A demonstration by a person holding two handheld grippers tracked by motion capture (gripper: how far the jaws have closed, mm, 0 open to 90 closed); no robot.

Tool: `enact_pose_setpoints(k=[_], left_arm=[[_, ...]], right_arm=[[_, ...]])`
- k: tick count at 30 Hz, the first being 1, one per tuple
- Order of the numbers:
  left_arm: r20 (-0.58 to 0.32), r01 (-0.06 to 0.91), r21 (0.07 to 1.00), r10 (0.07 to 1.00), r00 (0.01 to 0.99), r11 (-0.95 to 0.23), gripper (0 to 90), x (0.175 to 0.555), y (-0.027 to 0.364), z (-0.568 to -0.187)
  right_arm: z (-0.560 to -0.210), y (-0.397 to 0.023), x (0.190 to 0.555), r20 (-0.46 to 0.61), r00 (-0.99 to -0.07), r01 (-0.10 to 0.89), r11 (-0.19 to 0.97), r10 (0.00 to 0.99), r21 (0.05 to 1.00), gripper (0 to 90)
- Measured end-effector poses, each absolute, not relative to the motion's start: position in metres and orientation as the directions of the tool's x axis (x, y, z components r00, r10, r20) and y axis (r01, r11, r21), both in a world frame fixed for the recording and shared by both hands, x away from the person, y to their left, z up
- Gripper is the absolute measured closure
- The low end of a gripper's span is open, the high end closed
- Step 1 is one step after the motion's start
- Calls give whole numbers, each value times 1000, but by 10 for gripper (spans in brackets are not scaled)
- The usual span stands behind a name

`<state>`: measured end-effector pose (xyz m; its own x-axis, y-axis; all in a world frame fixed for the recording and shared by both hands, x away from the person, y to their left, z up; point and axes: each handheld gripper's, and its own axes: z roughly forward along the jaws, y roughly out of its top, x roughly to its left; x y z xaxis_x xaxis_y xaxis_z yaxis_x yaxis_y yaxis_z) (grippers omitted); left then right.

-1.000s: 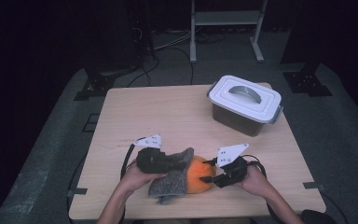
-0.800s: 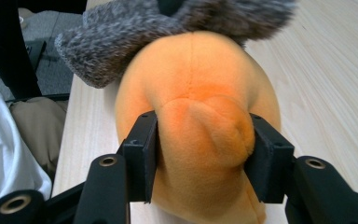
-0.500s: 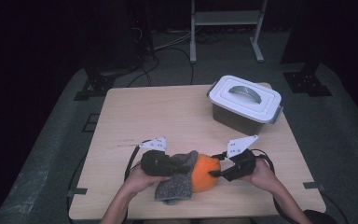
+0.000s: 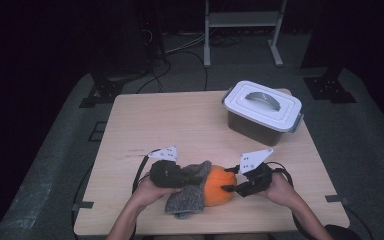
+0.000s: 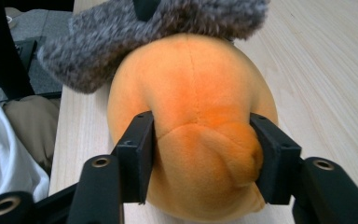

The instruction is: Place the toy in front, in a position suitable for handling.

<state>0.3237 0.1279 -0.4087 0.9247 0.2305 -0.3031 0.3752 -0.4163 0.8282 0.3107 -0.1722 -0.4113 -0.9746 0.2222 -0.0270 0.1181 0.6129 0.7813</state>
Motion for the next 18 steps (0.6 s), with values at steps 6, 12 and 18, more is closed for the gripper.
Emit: enact_pose_setpoints(k=[6, 12, 18], left_arm=[[-318, 401, 822, 259, 912, -405, 788, 328, 137, -413], [-307, 375, 844, 228, 924, -383, 788, 324, 132, -406], [-295, 361, 843, 218, 930, -399, 788, 322, 125, -404]], right_arm=[[-416, -180, 316, 15, -975, 146, 586, 222, 797, 456], [-417, -177, 311, 0, -981, 117, 583, 196, 804, 477], [-415, -168, 304, -57, -988, 43, 604, 145, 796, 489]])
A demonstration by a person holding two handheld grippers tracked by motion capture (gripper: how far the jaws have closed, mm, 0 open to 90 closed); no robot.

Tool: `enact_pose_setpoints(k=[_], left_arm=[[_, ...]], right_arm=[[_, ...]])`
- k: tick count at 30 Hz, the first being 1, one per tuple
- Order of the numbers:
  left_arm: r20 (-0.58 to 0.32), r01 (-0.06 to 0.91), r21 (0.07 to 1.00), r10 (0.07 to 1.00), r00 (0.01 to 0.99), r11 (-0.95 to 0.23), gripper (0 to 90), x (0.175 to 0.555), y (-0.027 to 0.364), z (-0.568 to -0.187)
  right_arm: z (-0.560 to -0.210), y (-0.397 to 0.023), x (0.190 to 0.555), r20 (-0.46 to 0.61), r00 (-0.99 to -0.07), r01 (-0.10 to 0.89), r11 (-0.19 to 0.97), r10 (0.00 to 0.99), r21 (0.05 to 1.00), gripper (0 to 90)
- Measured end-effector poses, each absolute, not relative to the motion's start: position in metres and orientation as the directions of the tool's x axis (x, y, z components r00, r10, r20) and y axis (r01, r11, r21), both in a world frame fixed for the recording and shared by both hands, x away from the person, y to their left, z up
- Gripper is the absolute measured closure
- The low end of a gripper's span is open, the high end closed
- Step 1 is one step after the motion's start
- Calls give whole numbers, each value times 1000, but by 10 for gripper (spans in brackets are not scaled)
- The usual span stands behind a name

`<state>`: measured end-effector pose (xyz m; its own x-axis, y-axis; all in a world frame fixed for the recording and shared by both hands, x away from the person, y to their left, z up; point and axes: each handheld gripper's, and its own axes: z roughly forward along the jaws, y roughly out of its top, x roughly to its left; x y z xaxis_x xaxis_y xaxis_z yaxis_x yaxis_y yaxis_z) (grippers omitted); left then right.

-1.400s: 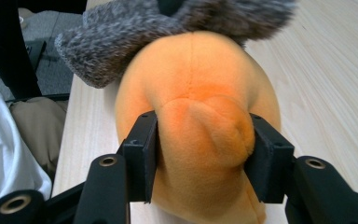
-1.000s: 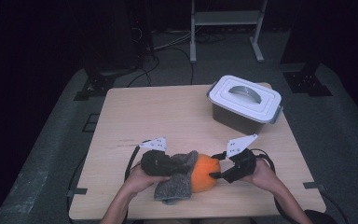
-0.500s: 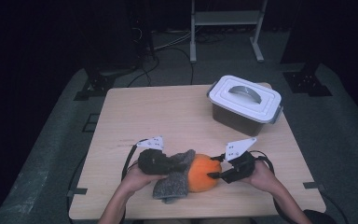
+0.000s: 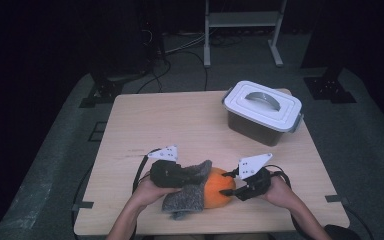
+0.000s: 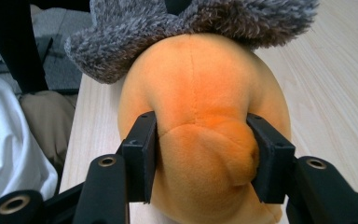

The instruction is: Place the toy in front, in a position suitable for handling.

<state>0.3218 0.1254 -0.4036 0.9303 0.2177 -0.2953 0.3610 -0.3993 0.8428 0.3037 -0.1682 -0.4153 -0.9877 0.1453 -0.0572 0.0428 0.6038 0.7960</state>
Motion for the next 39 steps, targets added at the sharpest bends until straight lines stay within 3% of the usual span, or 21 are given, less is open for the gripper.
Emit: enact_pose_setpoints(k=[9, 13, 17, 25, 28, 34, 39], left_arm=[[-322, 387, 823, 220, 921, -415, 787, 325, 131, -412], [-324, 379, 823, 199, 925, -424, 784, 322, 123, -411], [-328, 383, 823, 201, 923, -420, 784, 321, 122, -411], [-334, 389, 821, 200, 921, -417, 784, 321, 120, -412], [-331, 392, 815, 213, 919, -427, 784, 321, 120, -413], [-318, 389, 817, 230, 920, -426, 786, 323, 127, -406], [-285, 352, 842, 216, 934, -409, 785, 320, 132, -391]], right_arm=[[-419, -186, 319, -10, -983, 103, 589, 186, 802, 478], [-420, -194, 325, 49, -972, 177, 575, 231, 799, 411], [-410, -190, 319, 32, -973, 168, 599, 230, 783, 322], [-401, -165, 305, -67, -970, 101, 643, 232, 759, 255], [-409, -160, 308, -32, -962, 151, 627, 271, 764, 292], [-408, -156, 307, -52, -963, 121, 596, 266, 794, 538], [-405, -152, 306, -51, -971, 89, 548, 235, 832, 563]])
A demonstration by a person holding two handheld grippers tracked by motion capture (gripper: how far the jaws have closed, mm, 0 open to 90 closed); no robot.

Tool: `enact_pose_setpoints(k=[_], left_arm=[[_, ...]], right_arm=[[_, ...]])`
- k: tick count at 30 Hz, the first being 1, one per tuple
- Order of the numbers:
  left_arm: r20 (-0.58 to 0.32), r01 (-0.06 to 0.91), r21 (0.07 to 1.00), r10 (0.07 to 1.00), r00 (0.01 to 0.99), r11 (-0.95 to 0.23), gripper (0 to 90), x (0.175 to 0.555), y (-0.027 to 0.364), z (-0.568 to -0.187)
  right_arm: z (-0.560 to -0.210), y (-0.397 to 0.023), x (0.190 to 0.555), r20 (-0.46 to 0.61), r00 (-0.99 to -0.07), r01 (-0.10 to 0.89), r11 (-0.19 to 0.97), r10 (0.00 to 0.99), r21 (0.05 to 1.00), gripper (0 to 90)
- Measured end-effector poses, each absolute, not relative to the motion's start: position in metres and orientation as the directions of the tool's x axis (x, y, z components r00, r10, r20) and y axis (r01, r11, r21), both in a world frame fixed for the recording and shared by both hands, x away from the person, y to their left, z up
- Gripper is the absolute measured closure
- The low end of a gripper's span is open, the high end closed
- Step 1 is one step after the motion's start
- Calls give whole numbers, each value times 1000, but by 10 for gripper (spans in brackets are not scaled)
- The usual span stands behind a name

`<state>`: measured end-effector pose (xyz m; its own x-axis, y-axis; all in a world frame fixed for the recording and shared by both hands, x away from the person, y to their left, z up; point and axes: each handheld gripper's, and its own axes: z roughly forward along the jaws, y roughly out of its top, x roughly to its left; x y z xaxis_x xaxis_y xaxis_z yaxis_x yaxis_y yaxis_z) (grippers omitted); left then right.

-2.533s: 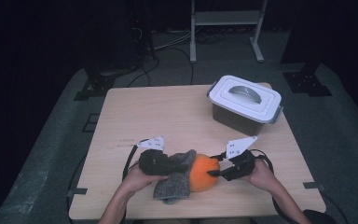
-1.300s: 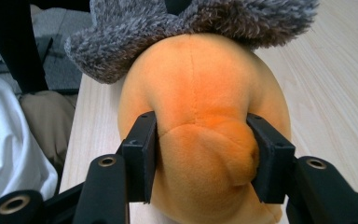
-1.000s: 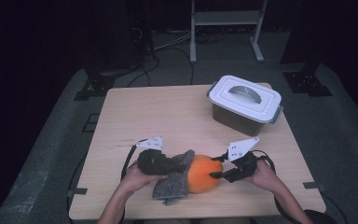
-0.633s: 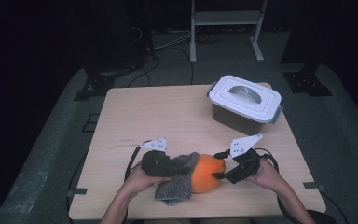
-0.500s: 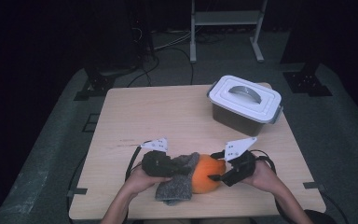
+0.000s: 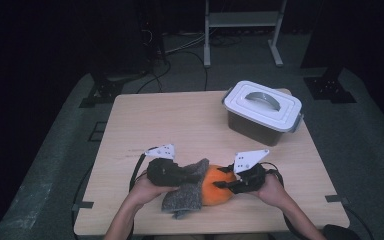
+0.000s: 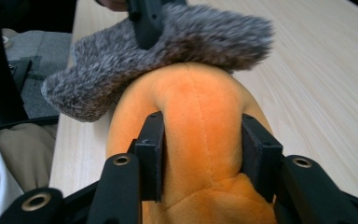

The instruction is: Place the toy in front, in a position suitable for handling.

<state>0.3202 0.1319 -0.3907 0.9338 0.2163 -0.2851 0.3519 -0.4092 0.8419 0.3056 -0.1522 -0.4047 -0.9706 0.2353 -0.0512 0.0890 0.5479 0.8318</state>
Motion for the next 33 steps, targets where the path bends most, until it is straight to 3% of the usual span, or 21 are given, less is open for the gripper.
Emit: enact_pose_setpoints(k=[7, 16, 20, 26, 33], left_arm=[[-310, 386, 830, 243, 919, -402, 785, 325, 139, -399], [-344, 412, 814, 231, 910, -411, 780, 328, 138, -409], [-334, 401, 814, 226, 915, -421, 780, 325, 132, -408], [-334, 399, 812, 223, 916, -425, 781, 324, 129, -408], [-332, 399, 810, 226, 916, -430, 781, 323, 126, -409]], right_arm=[[-410, -149, 305, -71, -983, 38, 563, 171, 825, 541], [-416, -178, 323, 29, -979, 140, 556, 204, 820, 476], [-416, -183, 326, 79, -971, 195, 557, 226, 808, 401], [-403, -173, 314, 12, -974, 152, 610, 228, 778, 306], [-401, -155, 305, -38, -975, 109, 619, 220, 777, 298]])
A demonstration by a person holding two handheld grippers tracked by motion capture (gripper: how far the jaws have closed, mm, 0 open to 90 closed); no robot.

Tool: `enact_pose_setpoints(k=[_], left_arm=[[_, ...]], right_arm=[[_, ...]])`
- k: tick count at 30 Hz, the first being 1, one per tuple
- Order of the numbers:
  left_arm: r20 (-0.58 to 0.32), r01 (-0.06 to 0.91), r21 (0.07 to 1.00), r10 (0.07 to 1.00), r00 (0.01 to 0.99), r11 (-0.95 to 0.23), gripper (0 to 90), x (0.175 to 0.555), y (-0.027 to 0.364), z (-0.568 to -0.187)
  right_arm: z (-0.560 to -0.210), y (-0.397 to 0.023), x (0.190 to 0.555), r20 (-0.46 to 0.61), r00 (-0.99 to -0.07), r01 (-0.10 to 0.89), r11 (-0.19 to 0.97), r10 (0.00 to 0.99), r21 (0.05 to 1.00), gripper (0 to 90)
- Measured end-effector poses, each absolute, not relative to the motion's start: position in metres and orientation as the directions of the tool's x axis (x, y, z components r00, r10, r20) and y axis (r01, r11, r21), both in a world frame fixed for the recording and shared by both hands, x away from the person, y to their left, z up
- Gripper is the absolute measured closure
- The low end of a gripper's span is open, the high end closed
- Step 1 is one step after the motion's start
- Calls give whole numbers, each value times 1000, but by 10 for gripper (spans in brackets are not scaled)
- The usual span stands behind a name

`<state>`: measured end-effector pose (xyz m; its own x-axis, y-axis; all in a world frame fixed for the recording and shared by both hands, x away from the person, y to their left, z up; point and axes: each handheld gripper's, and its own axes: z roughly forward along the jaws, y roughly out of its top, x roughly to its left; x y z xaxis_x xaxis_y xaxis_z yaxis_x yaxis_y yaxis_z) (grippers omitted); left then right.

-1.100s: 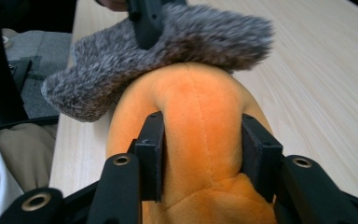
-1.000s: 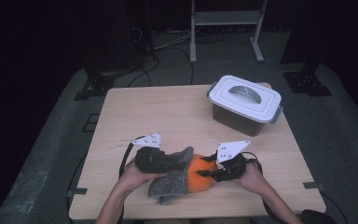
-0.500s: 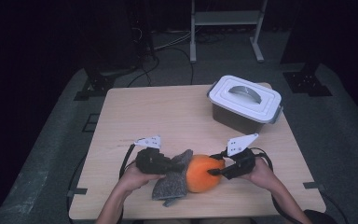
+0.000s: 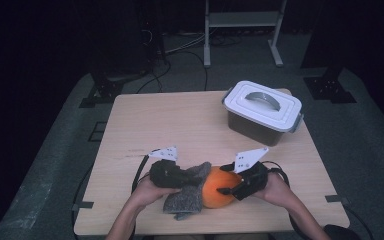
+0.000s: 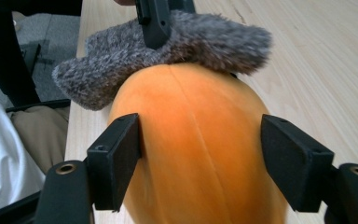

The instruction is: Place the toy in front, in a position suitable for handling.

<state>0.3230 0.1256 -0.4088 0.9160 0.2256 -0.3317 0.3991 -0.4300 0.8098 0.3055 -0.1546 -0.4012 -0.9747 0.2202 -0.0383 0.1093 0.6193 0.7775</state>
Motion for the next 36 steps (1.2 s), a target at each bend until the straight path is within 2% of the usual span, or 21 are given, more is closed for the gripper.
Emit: enact_pose_setpoints(k=[4, 8, 11, 17, 23, 28, 36], left_arm=[[-347, 412, 815, 227, 910, -408, 782, 325, 131, -408], [-330, 376, 844, 182, 926, -384, 785, 321, 128, -396], [-302, 356, 842, 194, 933, -405, 786, 319, 127, -394], [-325, 398, 823, 238, 915, -406, 789, 326, 136, -406], [-328, 401, 814, 237, 915, -420, 788, 325, 130, -411], [-337, 404, 817, 228, 913, -411, 788, 324, 123, -411], [-341, 406, 817, 226, 913, -409, 788, 323, 118, -411]], right_arm=[[-406, -152, 305, -68, -970, 94, 621, 232, 778, 537], [-403, -154, 306, -15, -969, 127, 553, 246, 824, 590], [-404, -152, 305, -15, -973, 118, 546, 231, 829, 589], [-405, -166, 315, 16, -974, 143, 555, 226, 820, 553], [-406, -190, 326, 56, -959, 205, 542, 278, 815, 511], [-402, -193, 324, 59, -948, 233, 556, 312, 798, 404], [-387, -174, 305, -30, -960, 152, 610, 278, 777, 314]])
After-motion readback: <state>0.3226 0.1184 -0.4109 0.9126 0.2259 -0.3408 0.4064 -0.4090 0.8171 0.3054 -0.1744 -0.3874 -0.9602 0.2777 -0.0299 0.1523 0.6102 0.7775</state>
